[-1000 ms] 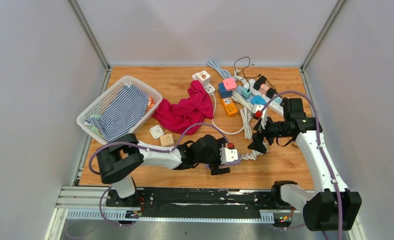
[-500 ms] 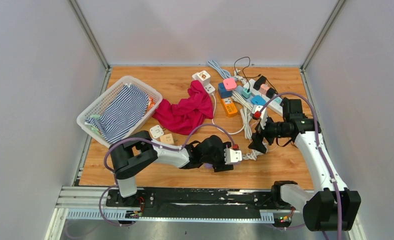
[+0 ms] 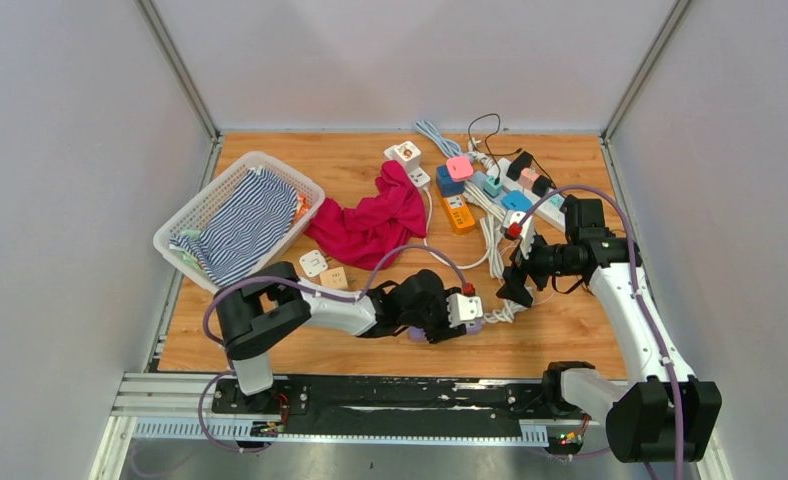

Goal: Pull the plug off the socket
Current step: Pick up the socket from the center of the board.

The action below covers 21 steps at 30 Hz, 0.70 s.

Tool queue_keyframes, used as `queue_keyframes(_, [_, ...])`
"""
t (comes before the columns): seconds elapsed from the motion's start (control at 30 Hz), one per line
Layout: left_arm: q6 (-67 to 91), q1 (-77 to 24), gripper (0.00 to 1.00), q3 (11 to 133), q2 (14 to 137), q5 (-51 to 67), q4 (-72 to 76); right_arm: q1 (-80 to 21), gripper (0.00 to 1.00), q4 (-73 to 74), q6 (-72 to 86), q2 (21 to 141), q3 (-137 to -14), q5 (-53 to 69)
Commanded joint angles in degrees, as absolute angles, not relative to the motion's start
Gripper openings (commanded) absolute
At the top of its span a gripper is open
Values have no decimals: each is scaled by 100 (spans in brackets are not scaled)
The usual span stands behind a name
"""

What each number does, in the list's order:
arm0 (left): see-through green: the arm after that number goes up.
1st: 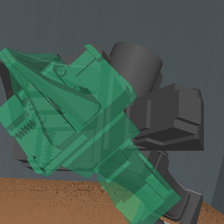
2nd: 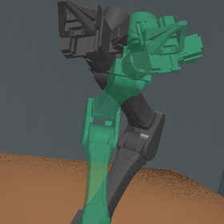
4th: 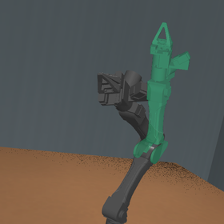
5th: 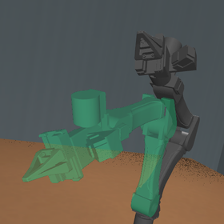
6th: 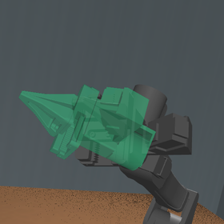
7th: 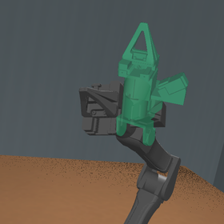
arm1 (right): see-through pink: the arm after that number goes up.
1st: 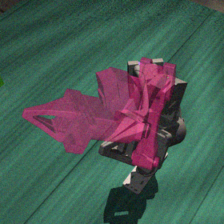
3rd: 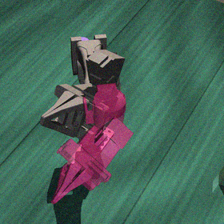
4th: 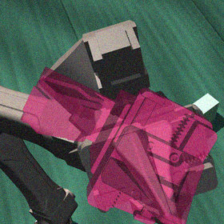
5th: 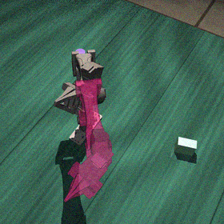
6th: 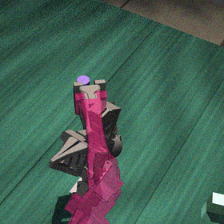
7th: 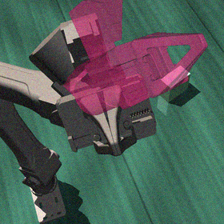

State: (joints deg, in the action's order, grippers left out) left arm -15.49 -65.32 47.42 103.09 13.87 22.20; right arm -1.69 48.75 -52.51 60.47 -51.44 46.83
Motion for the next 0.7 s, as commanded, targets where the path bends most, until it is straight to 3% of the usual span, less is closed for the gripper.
queue_keyframes(0.0, [-1177,-6538,0,4408,9546,1594,2285,-90,97,4849,-5248,5959,-5079,4563])
queue_keyframes(0.37, [-591,-6539,0,3561,7244,1485,2285,-53,97,4746,-5125,5873,-5104,4465])
queue_keyframes(0.67, [-174,-6487,0,3199,5903,503,2285,240,97,4629,-4989,5763,-5089,4443])
